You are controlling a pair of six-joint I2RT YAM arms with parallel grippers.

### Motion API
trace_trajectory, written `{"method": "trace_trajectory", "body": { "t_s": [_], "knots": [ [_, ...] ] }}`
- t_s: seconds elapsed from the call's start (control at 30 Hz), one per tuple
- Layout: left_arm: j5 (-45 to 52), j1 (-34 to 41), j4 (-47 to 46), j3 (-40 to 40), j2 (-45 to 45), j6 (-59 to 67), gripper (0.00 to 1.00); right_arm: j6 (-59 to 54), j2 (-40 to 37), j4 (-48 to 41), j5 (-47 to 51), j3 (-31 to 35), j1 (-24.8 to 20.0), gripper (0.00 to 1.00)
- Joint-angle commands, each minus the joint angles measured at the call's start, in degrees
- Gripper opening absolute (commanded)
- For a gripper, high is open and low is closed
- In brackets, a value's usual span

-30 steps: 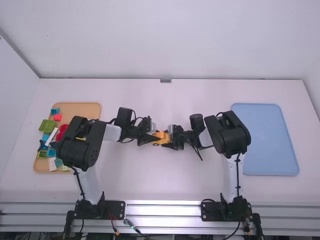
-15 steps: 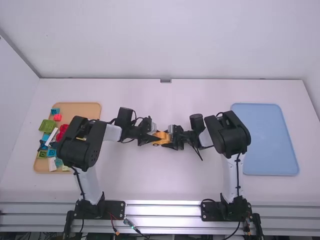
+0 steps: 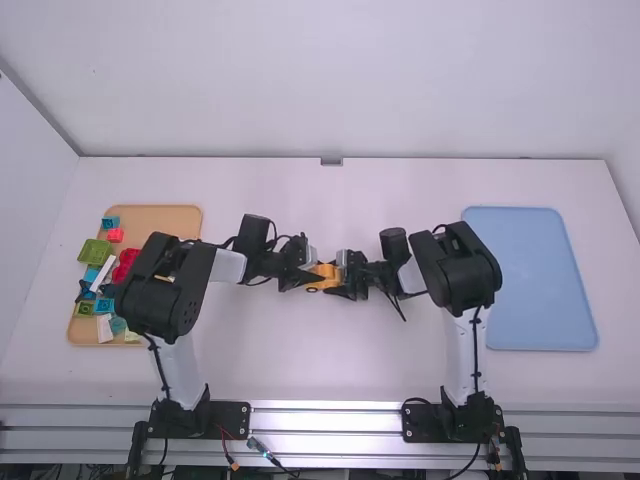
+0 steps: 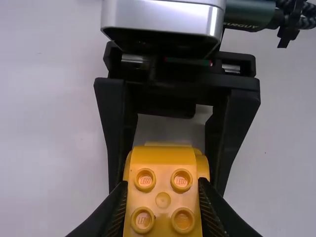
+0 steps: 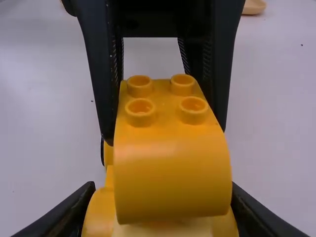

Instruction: Assemble lego blocks to make yellow taxi

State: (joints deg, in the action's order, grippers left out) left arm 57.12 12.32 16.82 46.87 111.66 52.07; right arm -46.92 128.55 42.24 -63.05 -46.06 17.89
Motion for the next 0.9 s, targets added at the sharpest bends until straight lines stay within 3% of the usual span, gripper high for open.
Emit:
{"method": "trace_trajectory", "body": {
  "t_s": [0.0,0.5,0.87],
  "knots": [
    [-4.1,1.2,-1.0,-0.4,3.1,0.4,0.02,0.0,1.1,-0.3,0.1,-0.1,0.1,0.52],
    [-8.1,1.2,-6.9,-0.2,3.5,6.3,0.02,0.0,1.1,-0.3,0.1,-0.1,0.1,0.52],
    [-10.2,2.3,-18.0,5.1,3.5,9.1,0.02,0.0,1.1,-0.2,0.1,-0.1,0.1,0.52]
  ]
}}
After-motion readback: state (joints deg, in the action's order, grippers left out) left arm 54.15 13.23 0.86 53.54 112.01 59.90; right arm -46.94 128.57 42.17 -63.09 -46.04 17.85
